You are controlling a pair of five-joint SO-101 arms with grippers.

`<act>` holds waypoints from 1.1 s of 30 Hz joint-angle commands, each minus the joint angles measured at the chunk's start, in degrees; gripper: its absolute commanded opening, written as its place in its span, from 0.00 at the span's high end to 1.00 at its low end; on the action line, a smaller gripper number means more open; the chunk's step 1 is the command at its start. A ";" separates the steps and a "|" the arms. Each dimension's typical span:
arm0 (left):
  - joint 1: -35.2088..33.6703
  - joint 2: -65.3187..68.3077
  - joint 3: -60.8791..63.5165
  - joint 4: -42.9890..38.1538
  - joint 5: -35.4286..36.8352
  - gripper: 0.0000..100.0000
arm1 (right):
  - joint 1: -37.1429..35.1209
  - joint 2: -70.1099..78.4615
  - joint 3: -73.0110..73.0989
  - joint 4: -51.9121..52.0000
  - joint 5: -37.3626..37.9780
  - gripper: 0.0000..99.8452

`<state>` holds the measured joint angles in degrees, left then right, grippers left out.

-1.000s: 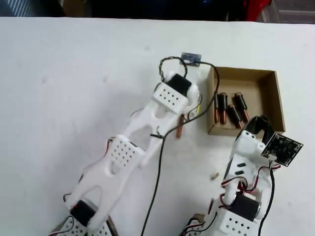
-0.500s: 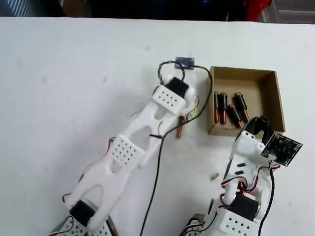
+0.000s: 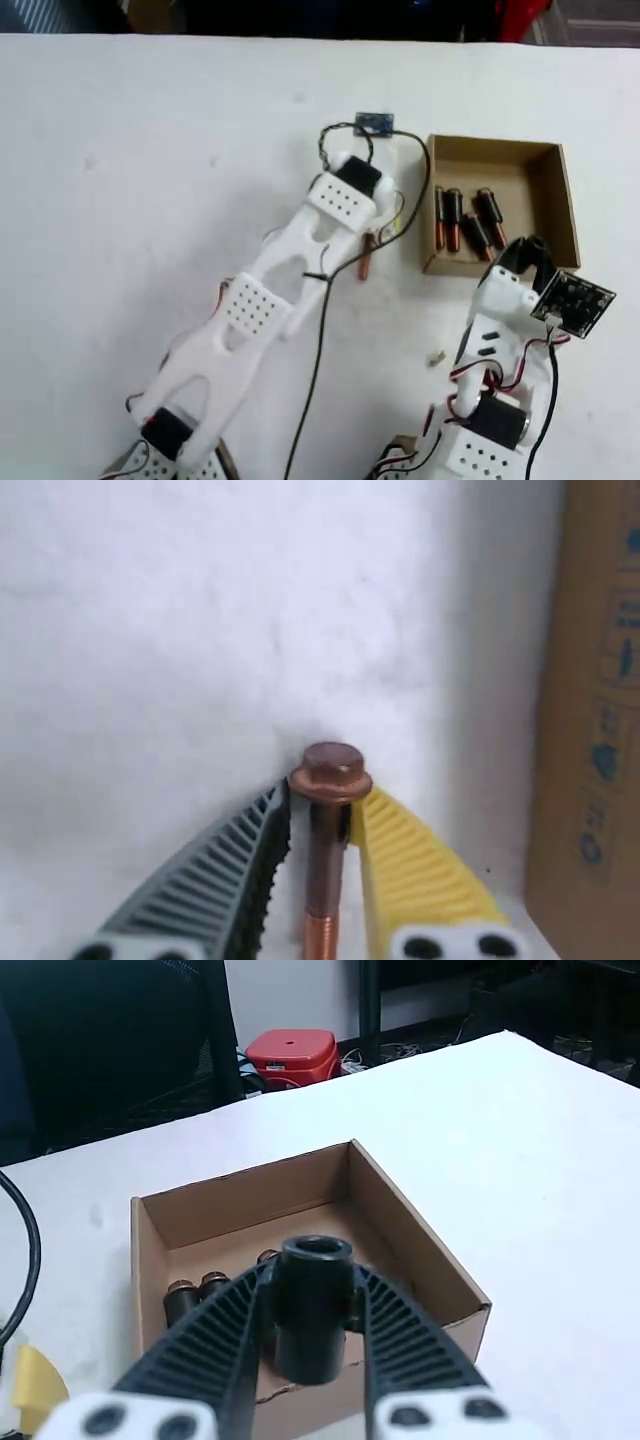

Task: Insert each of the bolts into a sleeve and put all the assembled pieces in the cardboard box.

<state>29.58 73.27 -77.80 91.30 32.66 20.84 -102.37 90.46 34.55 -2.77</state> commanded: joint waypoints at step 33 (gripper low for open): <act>-7.87 -5.32 -1.76 11.25 -12.75 0.98 | -11.56 -0.48 0.09 -0.57 -0.09 0.98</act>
<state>26.33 72.75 -78.33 101.14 20.62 11.43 -102.37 91.16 34.55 -2.77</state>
